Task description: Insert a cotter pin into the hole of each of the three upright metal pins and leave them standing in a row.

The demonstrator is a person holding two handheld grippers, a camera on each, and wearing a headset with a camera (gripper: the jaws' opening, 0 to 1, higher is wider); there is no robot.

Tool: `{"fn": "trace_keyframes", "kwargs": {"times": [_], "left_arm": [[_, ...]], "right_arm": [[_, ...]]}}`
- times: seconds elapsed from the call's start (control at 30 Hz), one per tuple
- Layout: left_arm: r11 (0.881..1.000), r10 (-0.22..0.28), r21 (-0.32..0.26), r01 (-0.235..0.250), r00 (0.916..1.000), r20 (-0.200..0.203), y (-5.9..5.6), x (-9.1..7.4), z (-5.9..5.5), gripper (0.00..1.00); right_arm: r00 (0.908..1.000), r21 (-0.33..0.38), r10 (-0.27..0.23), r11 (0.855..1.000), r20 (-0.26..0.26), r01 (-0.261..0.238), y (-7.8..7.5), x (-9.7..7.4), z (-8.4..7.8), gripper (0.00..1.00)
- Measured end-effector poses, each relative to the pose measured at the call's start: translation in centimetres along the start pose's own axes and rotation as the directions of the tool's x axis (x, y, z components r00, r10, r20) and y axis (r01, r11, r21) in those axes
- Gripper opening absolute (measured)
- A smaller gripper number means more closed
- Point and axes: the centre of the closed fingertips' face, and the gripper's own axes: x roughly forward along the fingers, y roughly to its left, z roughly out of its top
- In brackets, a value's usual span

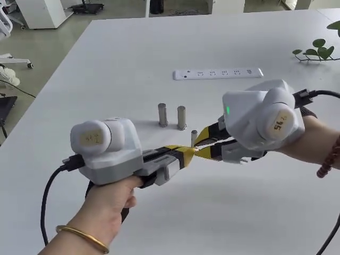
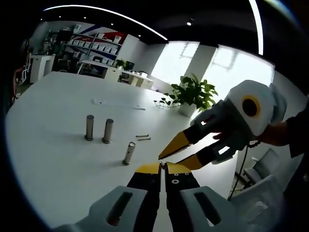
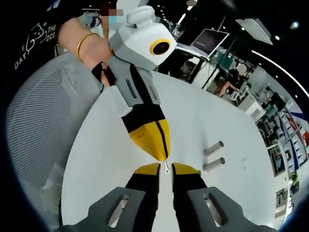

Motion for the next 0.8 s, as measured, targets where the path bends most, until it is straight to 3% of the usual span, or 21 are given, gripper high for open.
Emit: {"fn": "trace_keyframes", "kwargs": {"times": [0.2, 0.37, 0.47, 0.57, 0.77, 0.8], "left_arm": [[0.998, -0.004, 0.063, 0.004, 1.0000, -0.009, 0.0, -0.4, -0.1, 0.00], [0.987, -0.014, 0.159, 0.021, 0.9990, -0.041, 0.1, -0.7, -0.6, 0.00], [0.976, -0.024, 0.216, 0.035, 0.9983, -0.052, 0.1, -0.9, -0.9, 0.00], [0.959, -0.036, 0.280, 0.055, 0.9968, -0.071, 0.0, -1.1, -1.3, 0.00], [0.937, -0.078, 0.333, 0.105, 0.9924, -0.095, -0.6, -1.1, -1.7, 0.00], [0.924, -0.098, 0.359, 0.131, 0.9891, -0.109, -0.9, -1.2, -1.9, 0.00]], "right_arm": [[0.9987, 0.137, 0.031, 0.990, 0.040, -0.036, 0.4, -0.2, -0.3, 0.07], [0.9953, 0.247, 0.057, 0.966, 0.078, -0.075, 0.3, -0.4, -1.0, 0.09], [0.9912, 0.314, 0.073, 0.944, 0.110, -0.104, 0.7, -0.5, -0.8, 0.10], [0.9876, 0.342, 0.093, 0.931, 0.127, -0.131, 0.8, -0.5, -1.1, 0.10], [0.9703, 0.382, 0.162, 0.898, 0.180, -0.221, 2.5, -0.6, -0.8, 0.11], [0.9667, 0.390, 0.173, 0.890, 0.189, -0.235, 2.8, -0.7, -0.8, 0.11]]}}
